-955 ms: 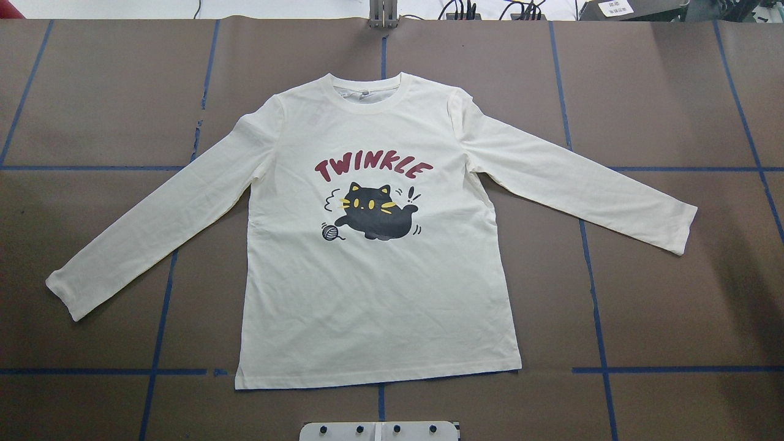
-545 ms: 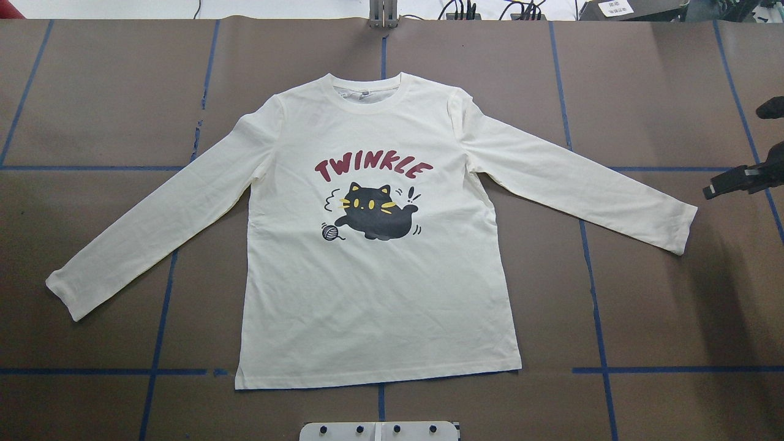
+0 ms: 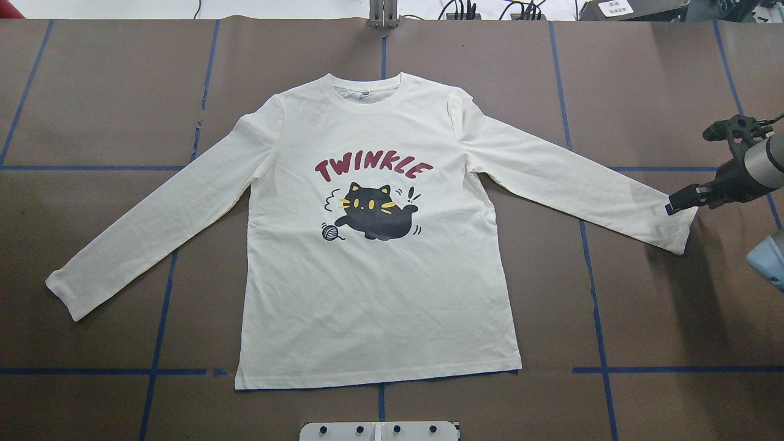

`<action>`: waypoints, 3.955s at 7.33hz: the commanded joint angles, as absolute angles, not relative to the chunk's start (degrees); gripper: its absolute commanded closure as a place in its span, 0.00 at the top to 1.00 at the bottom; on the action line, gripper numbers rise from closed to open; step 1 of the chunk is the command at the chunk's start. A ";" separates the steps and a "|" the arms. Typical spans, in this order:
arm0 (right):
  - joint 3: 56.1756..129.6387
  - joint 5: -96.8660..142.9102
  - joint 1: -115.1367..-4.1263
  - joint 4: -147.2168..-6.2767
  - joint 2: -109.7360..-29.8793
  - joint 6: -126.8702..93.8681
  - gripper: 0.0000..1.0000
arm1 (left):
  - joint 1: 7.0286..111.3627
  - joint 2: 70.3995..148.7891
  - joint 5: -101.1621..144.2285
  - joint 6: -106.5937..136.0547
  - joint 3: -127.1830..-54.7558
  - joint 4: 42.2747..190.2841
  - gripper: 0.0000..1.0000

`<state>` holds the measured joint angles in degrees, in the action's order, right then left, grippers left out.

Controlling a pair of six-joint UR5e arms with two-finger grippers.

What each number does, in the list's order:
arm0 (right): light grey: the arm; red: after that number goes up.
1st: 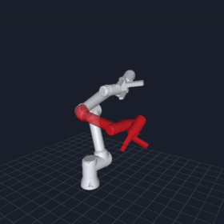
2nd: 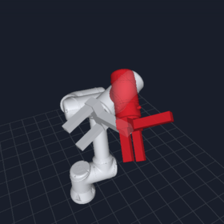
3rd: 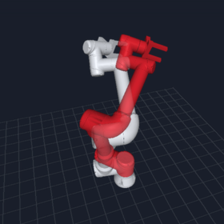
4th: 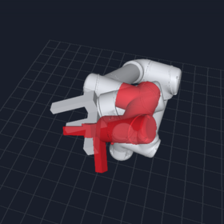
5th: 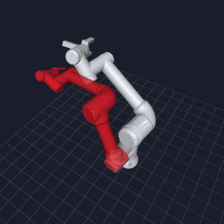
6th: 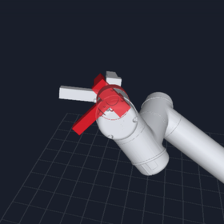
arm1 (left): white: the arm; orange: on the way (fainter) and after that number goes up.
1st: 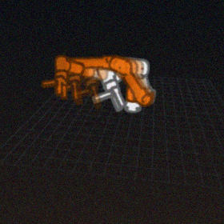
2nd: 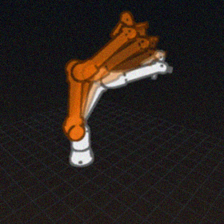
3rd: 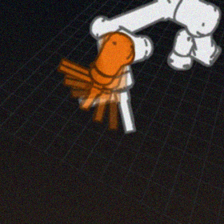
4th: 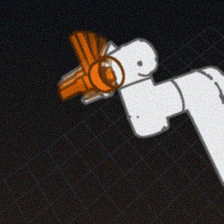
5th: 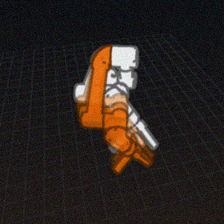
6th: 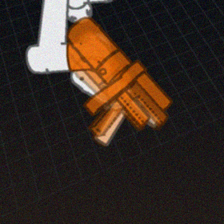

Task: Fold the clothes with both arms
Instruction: 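Move the right gripper down to the cuff of the nearest sleeve and grasp it, then lift the sleeve with the right gripper and fold it across the shirt body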

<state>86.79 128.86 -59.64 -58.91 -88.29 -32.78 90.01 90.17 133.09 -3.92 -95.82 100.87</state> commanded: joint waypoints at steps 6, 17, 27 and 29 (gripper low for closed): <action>86.57 128.94 -57.83 -59.50 -89.65 -33.31 1.00 | 90.00 90.18 133.15 -4.04 -95.71 101.60 1.00; 94.12 131.12 -58.44 -59.33 -87.29 -34.10 0.00 | 90.00 90.53 133.15 -3.96 -95.71 101.60 1.00; 56.36 121.01 -41.09 -59.15 -22.08 -60.56 0.00 | 90.09 90.44 133.15 -4.04 -90.38 107.11 1.00; 54.68 114.04 -37.29 -51.39 -20.13 -60.47 0.00 | 90.00 90.53 133.15 -3.87 -87.72 110.56 1.00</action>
<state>56.22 119.56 -40.58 -56.74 -21.30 -60.47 90.02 90.46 133.15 -3.96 -89.17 108.82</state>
